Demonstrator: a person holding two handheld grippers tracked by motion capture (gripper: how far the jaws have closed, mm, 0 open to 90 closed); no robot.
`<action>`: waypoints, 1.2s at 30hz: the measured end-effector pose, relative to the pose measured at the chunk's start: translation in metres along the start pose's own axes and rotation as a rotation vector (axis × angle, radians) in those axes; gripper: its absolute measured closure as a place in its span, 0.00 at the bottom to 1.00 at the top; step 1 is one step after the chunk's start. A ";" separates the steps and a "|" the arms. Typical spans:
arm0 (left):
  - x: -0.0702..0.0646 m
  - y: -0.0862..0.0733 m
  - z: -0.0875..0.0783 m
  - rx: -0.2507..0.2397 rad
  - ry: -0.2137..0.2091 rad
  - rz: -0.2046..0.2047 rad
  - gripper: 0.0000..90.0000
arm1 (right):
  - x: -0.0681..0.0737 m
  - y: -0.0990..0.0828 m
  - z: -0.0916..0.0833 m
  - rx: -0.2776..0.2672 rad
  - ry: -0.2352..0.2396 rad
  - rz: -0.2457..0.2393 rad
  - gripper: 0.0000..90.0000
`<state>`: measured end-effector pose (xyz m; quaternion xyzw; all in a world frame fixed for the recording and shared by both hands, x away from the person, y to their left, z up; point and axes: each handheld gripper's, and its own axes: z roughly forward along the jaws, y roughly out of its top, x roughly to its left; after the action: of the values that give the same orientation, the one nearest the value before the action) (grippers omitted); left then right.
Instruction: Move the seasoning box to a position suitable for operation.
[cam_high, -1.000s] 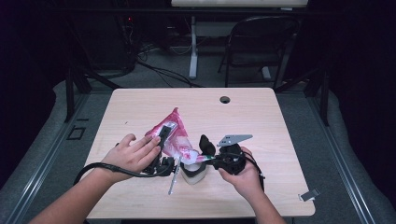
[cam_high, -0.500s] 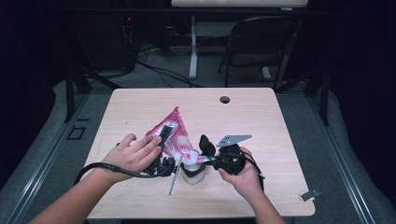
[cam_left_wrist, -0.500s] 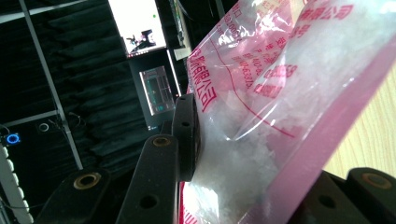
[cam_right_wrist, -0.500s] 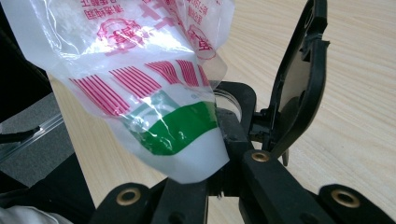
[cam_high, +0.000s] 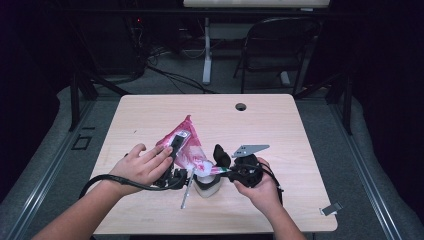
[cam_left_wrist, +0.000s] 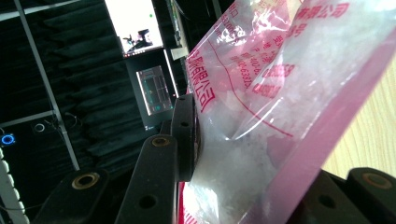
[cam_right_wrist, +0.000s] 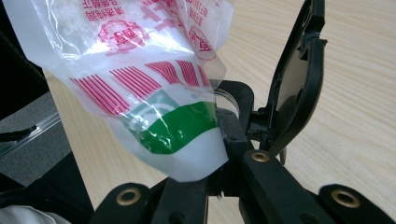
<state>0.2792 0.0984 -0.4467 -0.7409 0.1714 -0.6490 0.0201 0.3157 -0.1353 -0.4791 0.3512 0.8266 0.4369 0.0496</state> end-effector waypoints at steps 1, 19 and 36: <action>-0.001 0.000 0.000 0.005 -0.005 -0.007 0.82 | 0.000 0.000 0.000 0.001 0.000 0.000 1.00; -0.006 -0.002 0.002 0.016 -0.048 -0.061 0.83 | 0.000 0.001 -0.002 0.005 -0.008 -0.004 1.00; -0.011 -0.007 0.003 0.023 -0.063 -0.113 0.84 | 0.003 0.002 -0.002 -0.007 -0.007 -0.008 1.00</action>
<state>0.2825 0.1079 -0.4561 -0.7692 0.1211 -0.6274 -0.0029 0.3144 -0.1343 -0.4755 0.3493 0.8264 0.4382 0.0553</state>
